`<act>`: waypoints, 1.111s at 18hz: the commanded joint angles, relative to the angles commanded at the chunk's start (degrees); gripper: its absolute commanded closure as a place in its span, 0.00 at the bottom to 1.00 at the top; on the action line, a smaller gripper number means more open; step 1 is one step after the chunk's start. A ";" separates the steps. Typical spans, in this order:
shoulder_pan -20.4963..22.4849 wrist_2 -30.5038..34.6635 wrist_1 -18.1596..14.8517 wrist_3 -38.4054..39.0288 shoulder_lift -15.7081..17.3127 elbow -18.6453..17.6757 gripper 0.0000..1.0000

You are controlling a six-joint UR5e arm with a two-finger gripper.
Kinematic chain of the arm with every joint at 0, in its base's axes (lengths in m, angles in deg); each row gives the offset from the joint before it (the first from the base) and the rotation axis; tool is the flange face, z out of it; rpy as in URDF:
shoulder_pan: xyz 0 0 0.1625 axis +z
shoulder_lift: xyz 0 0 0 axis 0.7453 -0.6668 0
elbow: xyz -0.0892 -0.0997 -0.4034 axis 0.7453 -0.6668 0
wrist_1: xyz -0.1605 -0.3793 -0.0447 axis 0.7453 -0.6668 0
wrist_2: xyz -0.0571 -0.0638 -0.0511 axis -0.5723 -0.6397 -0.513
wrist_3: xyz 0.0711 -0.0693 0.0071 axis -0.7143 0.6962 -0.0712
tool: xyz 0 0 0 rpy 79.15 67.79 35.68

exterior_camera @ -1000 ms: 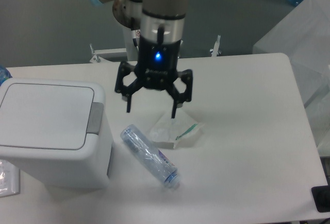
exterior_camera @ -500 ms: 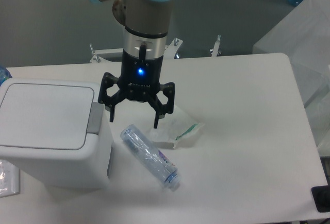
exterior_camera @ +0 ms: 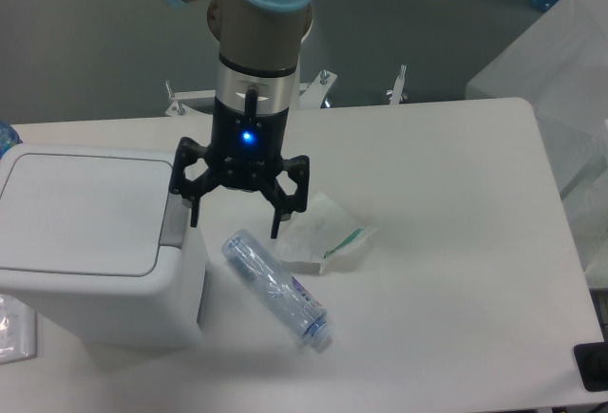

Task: Open the trash can
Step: 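Lower the gripper onto the grey button at the lid's back edge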

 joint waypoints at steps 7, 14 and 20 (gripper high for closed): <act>-0.44 0.00 0.09 0.09 -0.09 -0.70 0.00; -0.53 0.00 0.09 0.00 -0.09 -1.32 0.00; -0.53 0.09 0.09 0.00 -0.09 -1.58 0.00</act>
